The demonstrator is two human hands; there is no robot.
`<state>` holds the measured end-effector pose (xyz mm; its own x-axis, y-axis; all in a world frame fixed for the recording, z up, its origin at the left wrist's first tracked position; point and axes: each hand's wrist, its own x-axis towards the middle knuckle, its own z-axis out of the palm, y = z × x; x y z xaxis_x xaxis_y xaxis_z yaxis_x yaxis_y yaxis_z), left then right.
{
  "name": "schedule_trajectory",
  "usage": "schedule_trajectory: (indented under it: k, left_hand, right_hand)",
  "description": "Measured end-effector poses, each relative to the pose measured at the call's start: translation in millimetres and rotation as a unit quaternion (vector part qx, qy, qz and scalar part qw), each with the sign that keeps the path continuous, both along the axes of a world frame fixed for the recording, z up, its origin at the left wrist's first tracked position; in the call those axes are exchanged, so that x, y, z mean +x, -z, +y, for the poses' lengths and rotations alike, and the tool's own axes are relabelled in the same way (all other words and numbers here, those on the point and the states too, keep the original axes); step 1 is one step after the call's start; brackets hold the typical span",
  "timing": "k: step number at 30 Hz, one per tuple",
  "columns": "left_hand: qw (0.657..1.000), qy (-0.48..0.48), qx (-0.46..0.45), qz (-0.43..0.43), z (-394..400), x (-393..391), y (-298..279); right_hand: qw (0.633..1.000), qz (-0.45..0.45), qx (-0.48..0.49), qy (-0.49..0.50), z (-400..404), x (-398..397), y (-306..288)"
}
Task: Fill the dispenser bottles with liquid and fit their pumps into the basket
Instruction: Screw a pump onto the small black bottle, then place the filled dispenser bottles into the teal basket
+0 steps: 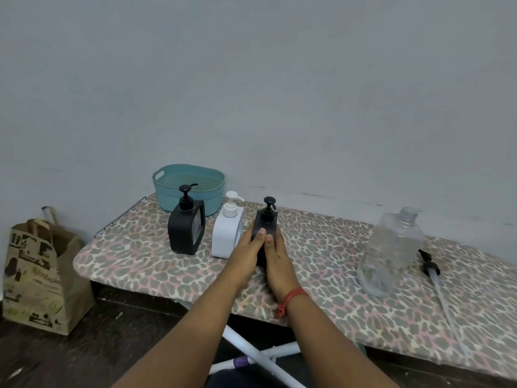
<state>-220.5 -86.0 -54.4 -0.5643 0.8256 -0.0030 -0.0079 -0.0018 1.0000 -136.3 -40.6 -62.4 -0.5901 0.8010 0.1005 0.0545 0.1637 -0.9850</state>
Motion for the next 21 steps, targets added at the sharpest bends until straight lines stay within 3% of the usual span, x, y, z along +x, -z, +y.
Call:
schedule_trajectory:
  k: [8,15,21]
  left_hand:
    - [0.996,-0.011,-0.032,0.082,-21,3,-25]
    - [0.982,0.009,-0.028,0.188,-56,22,-61]
    - [0.975,-0.027,-0.002,0.222,-98,10,-95]
  right_hand:
    - [0.999,-0.012,-0.017,0.042,-8,12,-10]
    - [0.993,-0.002,0.05,0.106,-35,29,-35]
    - [0.984,0.01,0.131,0.121,-67,28,-63]
